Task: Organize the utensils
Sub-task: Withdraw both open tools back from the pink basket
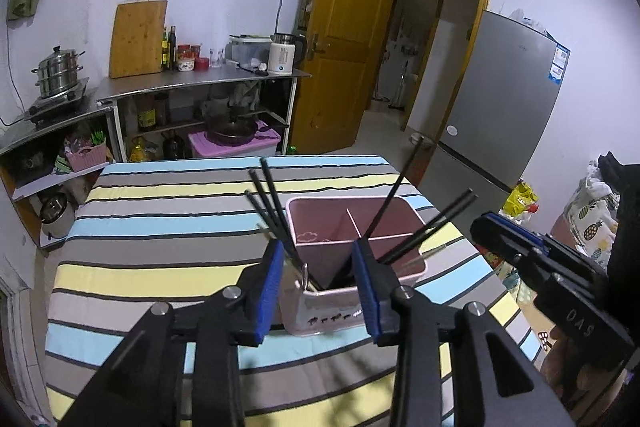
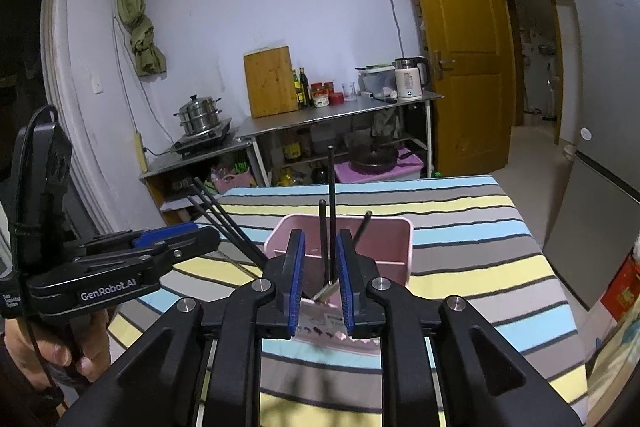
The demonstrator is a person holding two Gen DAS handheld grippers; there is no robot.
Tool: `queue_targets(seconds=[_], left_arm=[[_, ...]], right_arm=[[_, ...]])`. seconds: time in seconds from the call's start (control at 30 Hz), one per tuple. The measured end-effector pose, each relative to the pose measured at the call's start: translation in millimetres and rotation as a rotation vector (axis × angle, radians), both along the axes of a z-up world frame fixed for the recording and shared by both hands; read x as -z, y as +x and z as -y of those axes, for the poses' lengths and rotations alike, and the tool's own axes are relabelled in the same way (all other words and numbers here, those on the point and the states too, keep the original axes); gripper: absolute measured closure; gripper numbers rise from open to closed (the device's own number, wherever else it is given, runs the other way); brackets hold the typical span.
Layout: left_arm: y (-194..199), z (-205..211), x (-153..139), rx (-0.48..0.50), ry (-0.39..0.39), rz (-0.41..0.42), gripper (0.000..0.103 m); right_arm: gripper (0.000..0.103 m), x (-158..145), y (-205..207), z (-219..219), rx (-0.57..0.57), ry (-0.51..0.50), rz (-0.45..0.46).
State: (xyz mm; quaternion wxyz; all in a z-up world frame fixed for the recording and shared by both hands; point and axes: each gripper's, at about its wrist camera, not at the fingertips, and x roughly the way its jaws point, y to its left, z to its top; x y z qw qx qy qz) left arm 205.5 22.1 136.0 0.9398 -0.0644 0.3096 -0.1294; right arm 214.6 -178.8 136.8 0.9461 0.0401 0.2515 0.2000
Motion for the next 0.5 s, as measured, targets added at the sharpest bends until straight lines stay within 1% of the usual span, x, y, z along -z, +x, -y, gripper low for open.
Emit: queue_targets(seconds=[0.2, 0.3, 0.5], left_arm=[[-28, -7, 1, 0.001, -0.032, 0.022, 0.064], [-45, -8, 4, -0.001, -0.04, 0.041, 0.064], [-82, -10, 17, -0.013, -0.051, 0.06, 0.061]], right_arm=[[0.086, 2, -23, 4, -0.002, 0.002, 0.006], [0.086, 7, -38, 8, 0.004, 0.007, 0.002], [0.086, 21, -64, 10, 0.004, 0.008, -0.023]])
